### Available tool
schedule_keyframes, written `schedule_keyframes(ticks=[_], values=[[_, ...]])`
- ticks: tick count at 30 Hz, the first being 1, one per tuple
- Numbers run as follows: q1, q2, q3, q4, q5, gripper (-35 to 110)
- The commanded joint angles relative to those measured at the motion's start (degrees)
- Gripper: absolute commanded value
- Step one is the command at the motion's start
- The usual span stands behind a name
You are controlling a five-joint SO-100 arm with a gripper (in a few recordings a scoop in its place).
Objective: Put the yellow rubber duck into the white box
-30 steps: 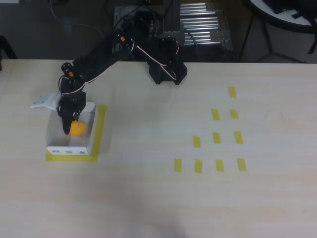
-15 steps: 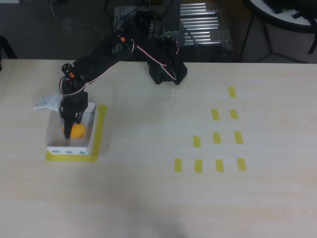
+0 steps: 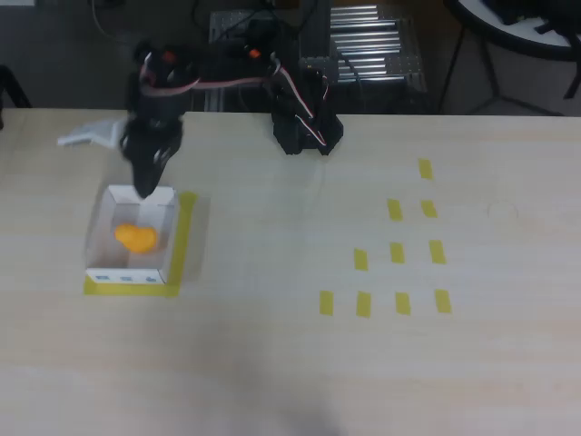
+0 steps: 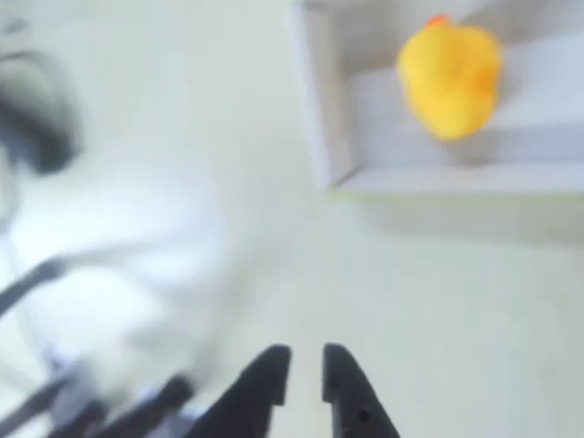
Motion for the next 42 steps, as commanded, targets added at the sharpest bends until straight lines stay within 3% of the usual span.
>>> schedule_keyframes(ticks=[1,12,18,28,42], values=[[-6.86,23.82,7.91,0.26,2.81,0],[-31.11,70.58,55.55,-17.75,28.83,0],[-44.74,90.62,87.8,-33.05,33.13,0],[-45.26,100.37,117.51,-38.23,38.85,0],[-43.24,106.35,131.57,-38.85,39.29,0]])
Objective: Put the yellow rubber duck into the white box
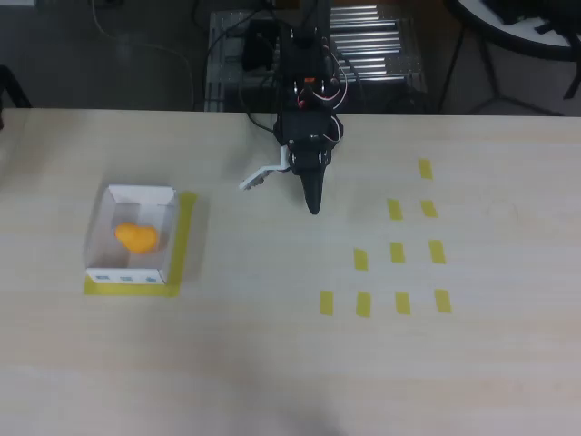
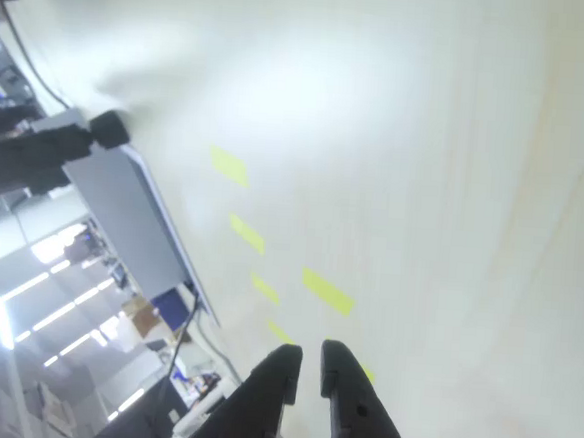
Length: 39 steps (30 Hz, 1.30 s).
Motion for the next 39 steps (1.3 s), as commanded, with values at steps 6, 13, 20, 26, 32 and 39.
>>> schedule_keyframes(ticks=[6,13,20,26,32,39], values=[[0.79,4.22,2.37,-0.09,1.76,0],[0.79,6.5,2.81,1.32,1.76,0],[1.23,6.5,2.81,1.41,1.76,0],[2.55,6.5,2.99,0.53,1.67,2],[2.29,6.5,2.99,0.53,1.32,0],[2.29,6.5,2.99,0.53,1.32,0]])
